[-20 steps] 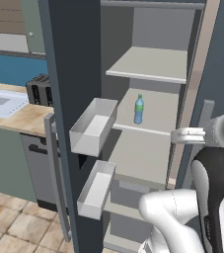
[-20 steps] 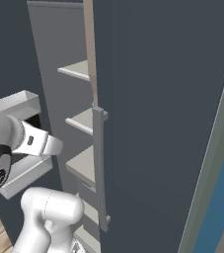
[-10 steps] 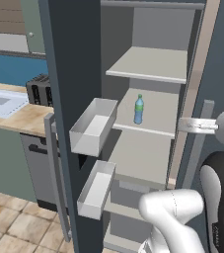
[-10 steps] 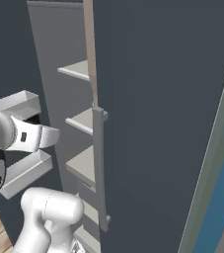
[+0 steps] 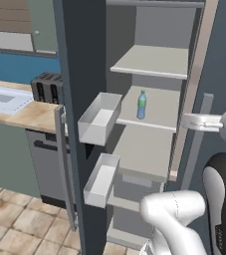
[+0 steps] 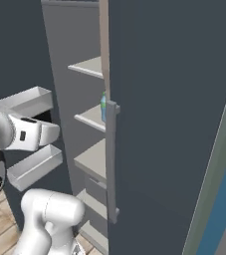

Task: Take the bottled waters from the counter and place them in the freezer to freeze. Close the freezer door after placing the bottles.

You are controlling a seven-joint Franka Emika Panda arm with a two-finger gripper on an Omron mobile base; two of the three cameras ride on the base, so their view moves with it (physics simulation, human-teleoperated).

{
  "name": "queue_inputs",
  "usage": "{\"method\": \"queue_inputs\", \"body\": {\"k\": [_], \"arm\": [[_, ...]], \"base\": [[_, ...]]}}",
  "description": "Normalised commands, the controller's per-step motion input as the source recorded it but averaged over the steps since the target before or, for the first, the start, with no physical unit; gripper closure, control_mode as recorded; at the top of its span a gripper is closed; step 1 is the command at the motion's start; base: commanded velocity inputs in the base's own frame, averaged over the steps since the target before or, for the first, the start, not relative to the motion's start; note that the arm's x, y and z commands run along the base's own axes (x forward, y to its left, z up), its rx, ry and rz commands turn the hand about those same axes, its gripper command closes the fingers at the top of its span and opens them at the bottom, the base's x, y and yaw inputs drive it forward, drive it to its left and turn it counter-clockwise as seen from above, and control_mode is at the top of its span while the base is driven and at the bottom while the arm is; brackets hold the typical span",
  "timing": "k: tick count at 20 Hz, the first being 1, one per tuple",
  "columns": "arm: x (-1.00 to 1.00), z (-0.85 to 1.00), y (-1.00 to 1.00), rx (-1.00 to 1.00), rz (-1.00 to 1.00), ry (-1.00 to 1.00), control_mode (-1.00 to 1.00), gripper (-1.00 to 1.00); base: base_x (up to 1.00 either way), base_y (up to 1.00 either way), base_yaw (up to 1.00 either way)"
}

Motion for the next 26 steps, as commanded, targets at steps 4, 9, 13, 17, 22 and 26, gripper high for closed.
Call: {"method": "queue_inputs", "body": {"k": [4,9,13,17,22,26], "arm": [[0.0,0.0,0.0,0.0,0.0,0.0,1.0,-1.0],[0.0,0.0,0.0,0.0,0.0,0.0,1.0,-1.0],[0.0,0.0,0.0,0.0,0.0,0.0,1.0,-1.0],[0.0,0.0,0.0,0.0,0.0,0.0,1.0,-1.0],[0.0,0.0,0.0,0.0,0.0,0.0,1.0,-1.0],[0.0,0.0,0.0,0.0,0.0,0.0,1.0,-1.0]], "base": [[-1.0,0.05,0.0],[-1.0,0.17,0.0],[-0.98,0.58,0.0],[-0.36,0.96,0.04],[-0.02,1.0,0.03],[0.15,1.0,0.0]]}}
